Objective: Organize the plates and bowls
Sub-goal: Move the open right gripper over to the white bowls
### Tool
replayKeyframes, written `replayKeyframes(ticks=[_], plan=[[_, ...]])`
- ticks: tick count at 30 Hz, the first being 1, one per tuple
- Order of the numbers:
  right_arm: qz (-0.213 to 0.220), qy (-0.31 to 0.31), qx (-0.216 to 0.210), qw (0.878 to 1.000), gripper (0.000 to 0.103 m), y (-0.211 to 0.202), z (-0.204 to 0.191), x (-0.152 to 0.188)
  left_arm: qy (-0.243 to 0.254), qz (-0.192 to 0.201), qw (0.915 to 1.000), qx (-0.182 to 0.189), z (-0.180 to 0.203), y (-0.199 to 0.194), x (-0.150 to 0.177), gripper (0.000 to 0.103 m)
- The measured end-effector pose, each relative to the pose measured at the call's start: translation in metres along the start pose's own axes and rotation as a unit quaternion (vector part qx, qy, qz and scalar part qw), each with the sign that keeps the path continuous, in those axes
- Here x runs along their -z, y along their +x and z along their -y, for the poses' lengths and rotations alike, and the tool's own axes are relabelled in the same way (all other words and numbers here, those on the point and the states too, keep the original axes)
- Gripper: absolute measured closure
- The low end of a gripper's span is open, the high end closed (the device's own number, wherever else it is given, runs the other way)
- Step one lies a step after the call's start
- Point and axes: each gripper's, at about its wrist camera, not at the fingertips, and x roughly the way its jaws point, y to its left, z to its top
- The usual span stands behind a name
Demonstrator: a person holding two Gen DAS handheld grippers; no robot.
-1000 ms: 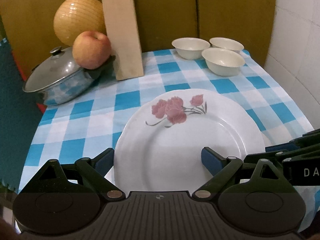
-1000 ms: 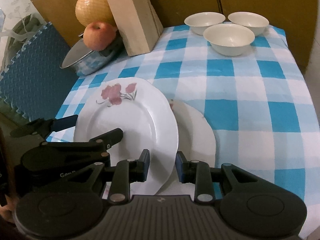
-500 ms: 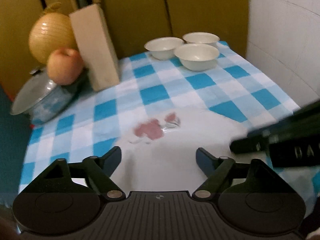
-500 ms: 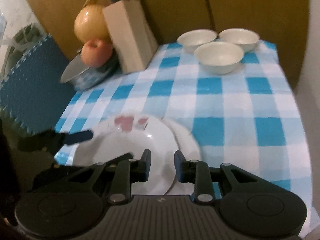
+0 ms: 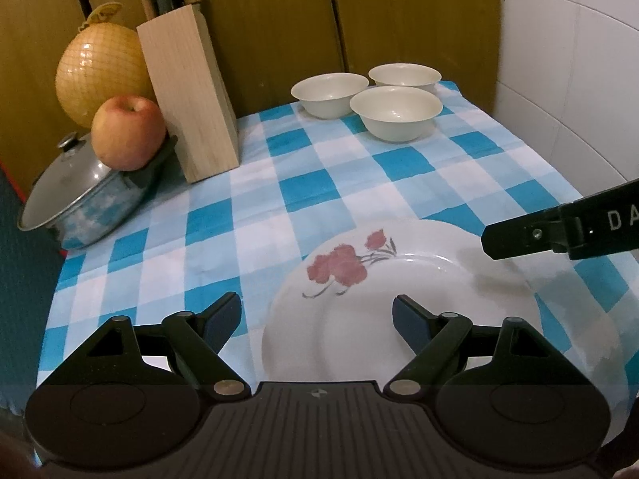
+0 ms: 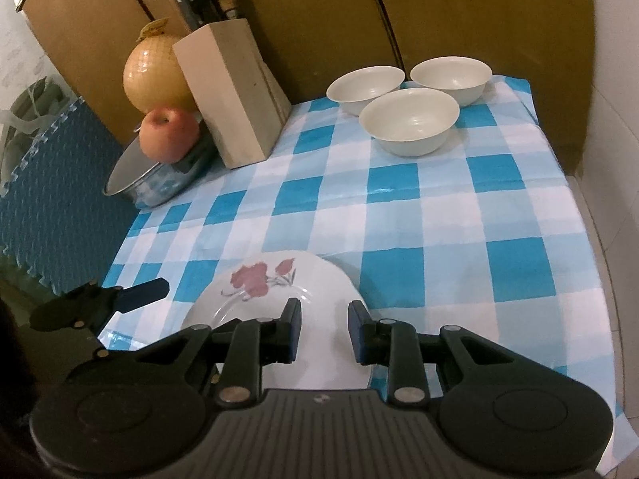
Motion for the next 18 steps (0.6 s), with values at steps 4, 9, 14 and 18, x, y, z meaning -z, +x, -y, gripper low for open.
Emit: replayKeyframes(ticks=[4, 9, 14, 18], plan=[[0.001, 0.009, 0.010, 1.000, 0.080, 0.003, 0.008, -0.013, -0.010, 0.001, 0.9999, 0.001, -0.003, 0.001, -0.006, 0.015], [0.020, 0.004, 0.045, 0.999, 0.080, 0.008, 0.018, -0.043, -0.023, -0.003, 0.9997, 0.002, -0.007, 0.013, -0.022, 0.012], [0.048, 0.019, 0.086, 0.995, 0.080, 0.019, 0.034, -0.082, -0.065, -0.012, 0.9976, 0.020, -0.017, 0.032, -0.054, 0.012], [0.054, 0.041, 0.095, 0.993, 0.080, 0.035, 0.051, -0.111, -0.075, -0.002, 0.9967, 0.029, -0.008, 0.049, -0.085, 0.011]])
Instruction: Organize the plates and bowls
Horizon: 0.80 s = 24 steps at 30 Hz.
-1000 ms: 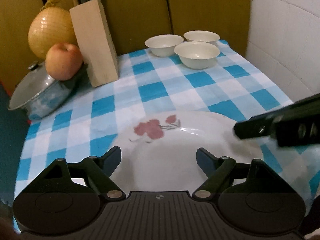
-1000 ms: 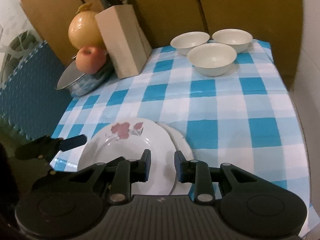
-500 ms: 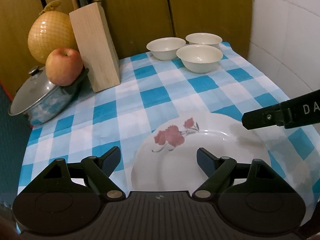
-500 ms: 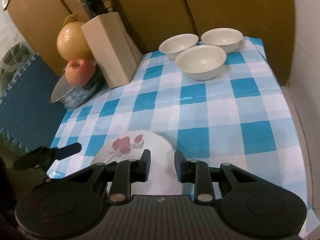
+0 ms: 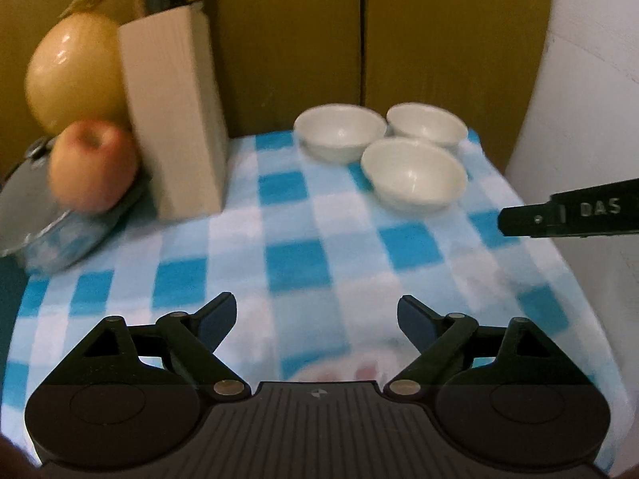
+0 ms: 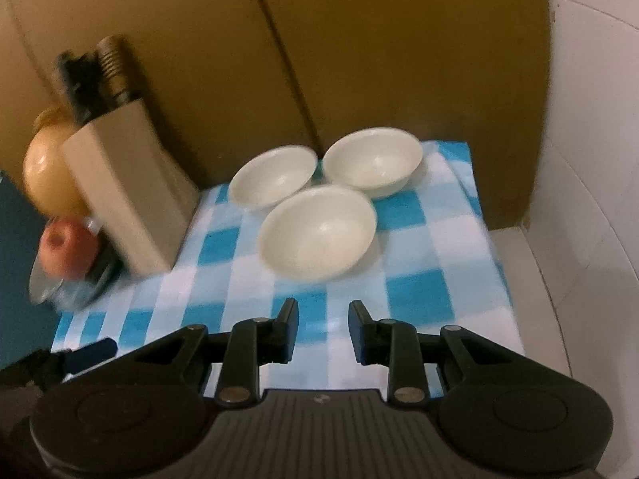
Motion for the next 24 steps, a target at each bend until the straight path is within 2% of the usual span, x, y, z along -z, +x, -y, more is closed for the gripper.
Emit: replayKeyframes(ticks=[10, 12, 15, 17, 18, 20, 21, 22, 23, 24], plan=[[-0.022, 0.036, -0.007, 0.999, 0.080, 0.055, 0.023, -0.034, -0.049, 0.001, 0.9985, 0.024, 0.019, 0.075, -0.066, 0.010], [-0.031, 0.046, -0.023, 0.998, 0.080, 0.065, 0.029, -0.038, -0.064, -0.003, 0.9974, 0.032, 0.020, 0.091, -0.074, 0.012], [-0.048, 0.049, -0.034, 0.997, 0.085, 0.079, 0.031, -0.038, -0.075, -0.014, 0.9962, 0.042, 0.021, 0.112, -0.079, 0.015], [-0.055, 0.044, -0.035, 0.997, 0.093, 0.084, 0.029, -0.037, -0.084, -0.027, 0.9949, 0.050, 0.021, 0.126, -0.079, 0.025], [-0.054, 0.045, -0.038, 0.997, 0.094, 0.085, 0.030, -0.036, -0.086, -0.035, 0.9942, 0.055, 0.021, 0.132, -0.079, 0.029], [-0.055, 0.042, -0.041, 0.997, 0.095, 0.085, 0.029, -0.036, -0.083, -0.054, 0.9936, 0.053, 0.023, 0.144, -0.076, 0.043], [-0.054, 0.042, -0.043, 0.997, 0.095, 0.085, 0.029, -0.036, -0.080, -0.063, 0.9936, 0.048, 0.025, 0.150, -0.075, 0.044], [-0.056, 0.043, -0.044, 0.997, 0.095, 0.085, 0.029, -0.036, -0.077, -0.062, 0.9940, 0.046, 0.025, 0.151, -0.075, 0.048], [-0.058, 0.044, -0.047, 0.996, 0.095, 0.085, 0.029, -0.035, -0.070, -0.058, 0.9951, 0.039, 0.026, 0.151, -0.074, 0.058], [-0.061, 0.044, -0.051, 0.996, 0.095, 0.083, 0.028, -0.034, -0.064, -0.060, 0.9955, 0.036, 0.027, 0.152, -0.077, 0.060]])
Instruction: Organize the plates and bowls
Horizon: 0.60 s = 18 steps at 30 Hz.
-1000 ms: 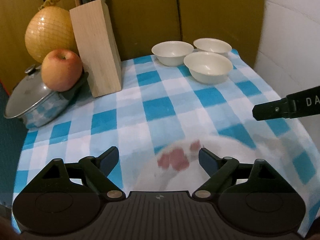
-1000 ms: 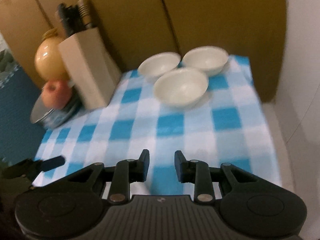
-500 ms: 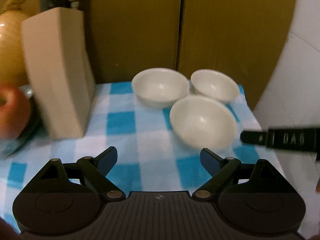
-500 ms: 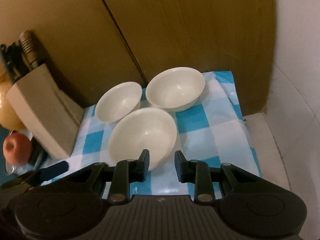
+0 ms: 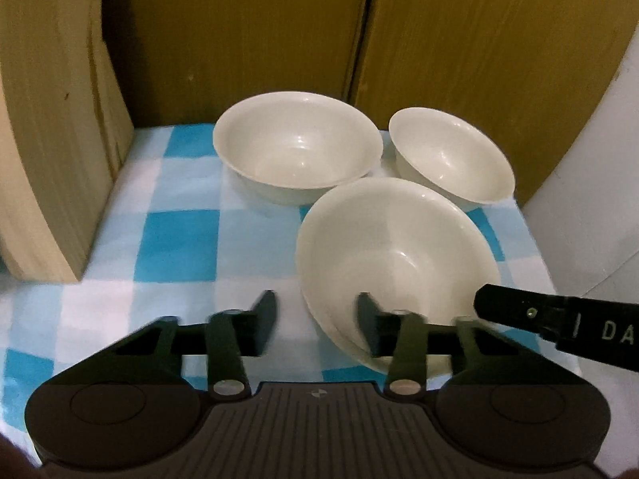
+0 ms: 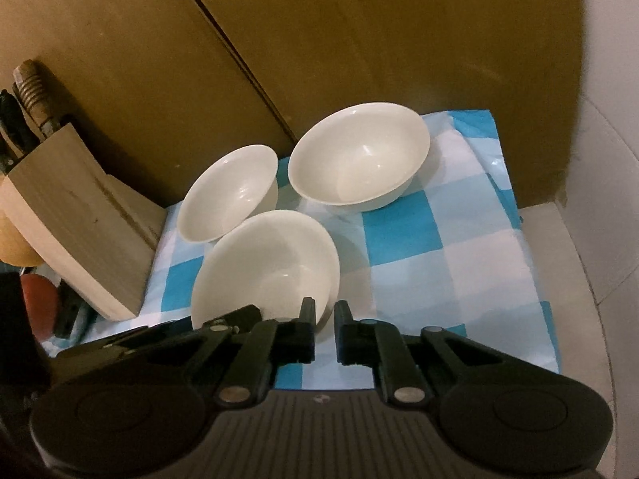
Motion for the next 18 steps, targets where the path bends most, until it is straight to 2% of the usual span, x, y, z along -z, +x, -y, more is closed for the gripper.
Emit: replayKeyframes(ticks=[3, 10, 15, 18], plan=[[-0.004, -0.007, -0.008, 1.000, 0.096, -0.006, -0.009, 0.004, -0.002, -0.010, 0.9999, 0.002, -0.001, -0.003, -0.002, 0.070], [-0.013, -0.023, -0.033, 0.999, 0.095, -0.033, -0.031, 0.026, 0.035, -0.004, 0.9991, -0.021, -0.003, -0.038, 0.009, 0.068], [-0.021, -0.045, -0.051, 0.997, 0.095, -0.044, -0.054, 0.047, 0.041, -0.009, 0.9987, -0.028, -0.016, -0.065, 0.032, 0.068], [-0.027, -0.063, -0.047, 0.997, 0.095, -0.039, -0.064, 0.056, 0.035, -0.007, 0.9987, -0.037, -0.027, -0.082, 0.043, 0.065]])
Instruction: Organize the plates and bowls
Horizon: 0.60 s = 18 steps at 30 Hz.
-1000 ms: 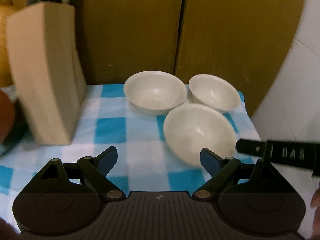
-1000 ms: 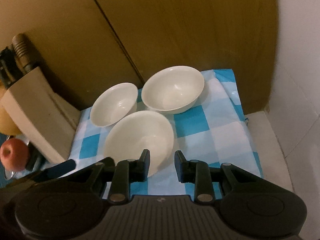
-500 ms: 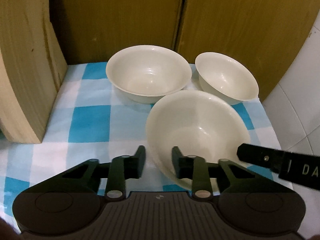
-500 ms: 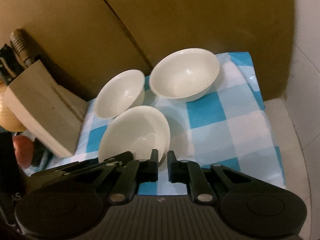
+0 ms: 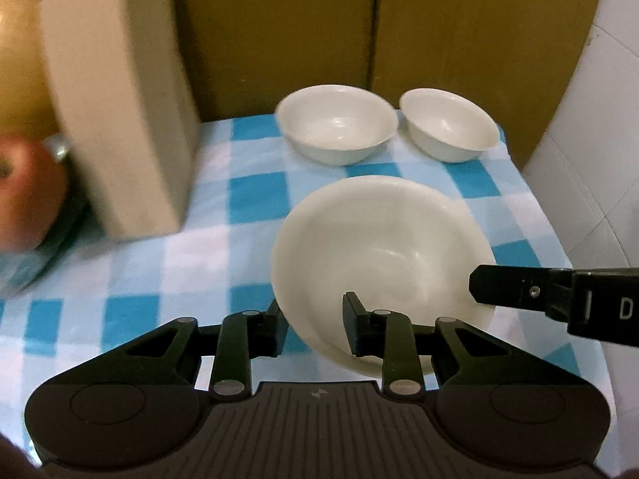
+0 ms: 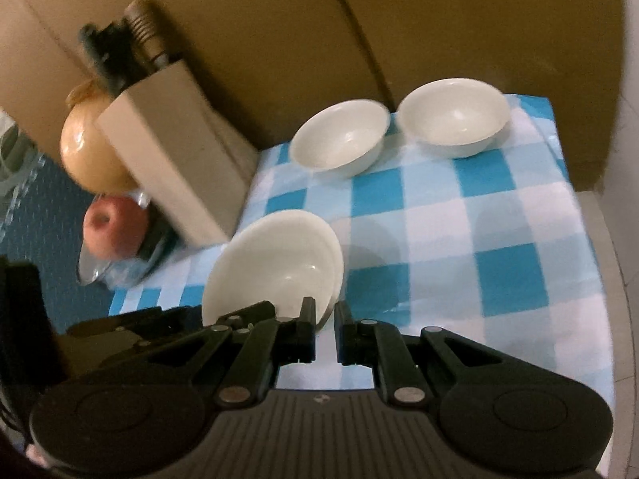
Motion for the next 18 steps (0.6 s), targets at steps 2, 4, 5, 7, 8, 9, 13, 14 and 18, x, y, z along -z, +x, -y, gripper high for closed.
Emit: replayKeyframes(ticks=[2, 4, 5, 7, 8, 9, 13, 14, 18], plan=[[-0.011, -0.002, 0.004, 1.000, 0.095, 0.012, -0.002, 0.004, -0.007, 0.000, 1.0000, -0.001, -0.008, -0.006, 0.005, 0.065], [-0.015, -0.007, 0.011, 1.000, 0.095, 0.022, -0.004, 0.006, -0.012, -0.002, 0.9999, -0.003, -0.014, -0.007, 0.010, 0.065], [-0.019, -0.010, 0.018, 1.000, 0.095, 0.026, -0.004, 0.007, -0.013, -0.004, 0.9999, -0.007, -0.016, -0.004, 0.012, 0.065], [-0.020, -0.001, 0.025, 0.999, 0.094, 0.028, 0.000, 0.006, -0.016, -0.006, 0.9997, -0.015, -0.020, 0.005, 0.016, 0.064], [-0.016, 0.001, 0.026, 1.000, 0.094, 0.025, 0.001, 0.005, -0.017, -0.010, 0.9996, -0.020, -0.021, 0.008, 0.017, 0.064], [-0.009, 0.001, 0.029, 1.000, 0.094, 0.022, 0.002, 0.003, -0.019, -0.016, 0.9994, -0.024, -0.024, 0.010, 0.019, 0.063], [0.012, 0.032, 0.014, 0.999, 0.093, 0.007, 0.013, -0.007, -0.037, -0.012, 0.9990, -0.021, -0.036, 0.008, 0.016, 0.051], [0.019, 0.040, 0.012, 0.999, 0.093, 0.004, 0.015, -0.009, -0.039, -0.006, 0.9990, -0.022, -0.038, 0.004, 0.014, 0.046], [0.037, 0.049, 0.013, 0.998, 0.092, -0.004, 0.016, -0.014, -0.055, 0.013, 0.9983, -0.014, -0.043, -0.013, 0.007, 0.043]])
